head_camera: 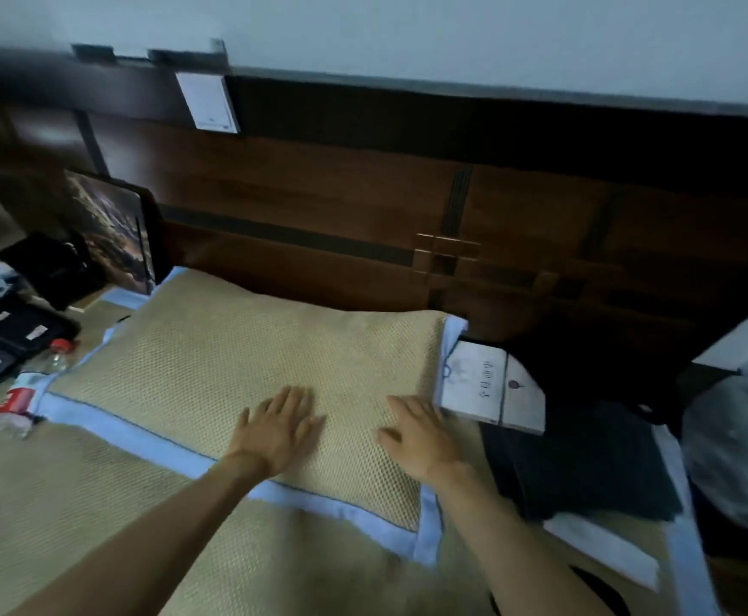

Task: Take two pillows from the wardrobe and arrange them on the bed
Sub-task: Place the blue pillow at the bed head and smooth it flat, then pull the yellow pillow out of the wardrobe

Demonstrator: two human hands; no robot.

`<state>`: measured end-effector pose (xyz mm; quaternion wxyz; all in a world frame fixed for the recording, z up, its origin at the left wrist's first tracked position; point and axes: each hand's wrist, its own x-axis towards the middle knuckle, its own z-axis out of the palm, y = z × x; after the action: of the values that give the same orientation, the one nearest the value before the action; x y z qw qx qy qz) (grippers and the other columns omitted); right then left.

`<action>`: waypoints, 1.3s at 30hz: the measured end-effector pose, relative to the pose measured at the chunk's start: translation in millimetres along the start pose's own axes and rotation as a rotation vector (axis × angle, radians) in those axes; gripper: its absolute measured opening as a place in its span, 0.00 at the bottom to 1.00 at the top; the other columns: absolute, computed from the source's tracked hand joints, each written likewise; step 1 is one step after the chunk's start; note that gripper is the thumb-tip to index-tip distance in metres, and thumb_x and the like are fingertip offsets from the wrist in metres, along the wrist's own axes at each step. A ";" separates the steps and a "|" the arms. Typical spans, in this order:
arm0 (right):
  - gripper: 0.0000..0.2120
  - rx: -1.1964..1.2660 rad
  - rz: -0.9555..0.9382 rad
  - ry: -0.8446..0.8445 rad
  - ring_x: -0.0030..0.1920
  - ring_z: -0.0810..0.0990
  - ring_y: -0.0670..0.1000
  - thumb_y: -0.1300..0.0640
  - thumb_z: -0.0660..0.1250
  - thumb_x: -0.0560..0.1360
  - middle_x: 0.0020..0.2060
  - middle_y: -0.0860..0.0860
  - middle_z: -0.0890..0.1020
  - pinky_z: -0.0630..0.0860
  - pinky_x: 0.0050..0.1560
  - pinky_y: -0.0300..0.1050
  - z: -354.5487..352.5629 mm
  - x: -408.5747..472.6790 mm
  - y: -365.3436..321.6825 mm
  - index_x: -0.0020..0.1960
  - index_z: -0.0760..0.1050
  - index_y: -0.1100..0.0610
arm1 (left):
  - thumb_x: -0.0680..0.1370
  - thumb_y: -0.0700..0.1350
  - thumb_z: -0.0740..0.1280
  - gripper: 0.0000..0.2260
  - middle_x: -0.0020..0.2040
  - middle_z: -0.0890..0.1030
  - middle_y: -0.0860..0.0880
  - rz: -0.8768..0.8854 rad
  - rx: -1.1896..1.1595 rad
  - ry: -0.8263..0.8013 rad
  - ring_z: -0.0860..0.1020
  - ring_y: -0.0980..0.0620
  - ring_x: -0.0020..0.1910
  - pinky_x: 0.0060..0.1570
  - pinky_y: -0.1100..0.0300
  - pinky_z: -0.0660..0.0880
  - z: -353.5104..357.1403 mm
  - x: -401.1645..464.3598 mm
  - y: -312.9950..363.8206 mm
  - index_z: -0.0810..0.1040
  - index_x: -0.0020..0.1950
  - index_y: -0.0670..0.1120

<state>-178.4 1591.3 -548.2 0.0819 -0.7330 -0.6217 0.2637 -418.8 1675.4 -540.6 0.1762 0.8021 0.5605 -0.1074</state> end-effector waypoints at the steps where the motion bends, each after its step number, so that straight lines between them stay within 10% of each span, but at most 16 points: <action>1: 0.31 0.045 0.016 0.007 0.73 0.63 0.56 0.41 0.59 0.81 0.75 0.53 0.65 0.61 0.73 0.53 -10.2 -28.8 6.5 0.79 0.58 0.53 | 0.81 0.65 0.47 0.31 0.81 0.53 0.50 0.023 -0.006 0.009 0.57 0.45 0.78 0.75 0.43 0.54 -4.4 -19.3 19.9 0.48 0.81 0.53; 11: 0.21 -0.180 0.253 0.477 0.63 0.75 0.60 0.46 0.62 0.81 0.62 0.56 0.78 0.72 0.62 0.53 -159.7 -358.0 130.3 0.71 0.71 0.54 | 0.81 0.61 0.58 0.27 0.69 0.73 0.38 0.526 -0.231 0.165 0.73 0.37 0.65 0.62 0.45 0.70 -53.3 -163.0 328.4 0.65 0.73 0.44; 26: 0.25 0.170 1.299 0.828 0.66 0.73 0.53 0.43 0.63 0.81 0.69 0.51 0.73 0.73 0.65 0.51 -170.6 -823.4 203.2 0.74 0.66 0.51 | 0.78 0.66 0.56 0.26 0.65 0.75 0.49 1.522 -0.182 -0.107 0.75 0.47 0.64 0.61 0.47 0.72 26.7 -427.6 700.5 0.70 0.69 0.52; 39: 0.18 -0.257 1.663 1.084 0.44 0.81 0.48 0.34 0.57 0.74 0.40 0.45 0.83 0.78 0.42 0.50 -98.6 -1119.2 2.2 0.46 0.75 0.47 | 0.79 0.67 0.55 0.17 0.59 0.76 0.63 2.433 -0.381 -0.277 0.75 0.62 0.57 0.58 0.54 0.74 7.3 -866.8 684.2 0.70 0.63 0.62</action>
<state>-226.8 543.0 -146.9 0.0639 -0.9595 0.1859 -0.2018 -79.8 714.1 -115.7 0.3327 0.7446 -0.5650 0.1252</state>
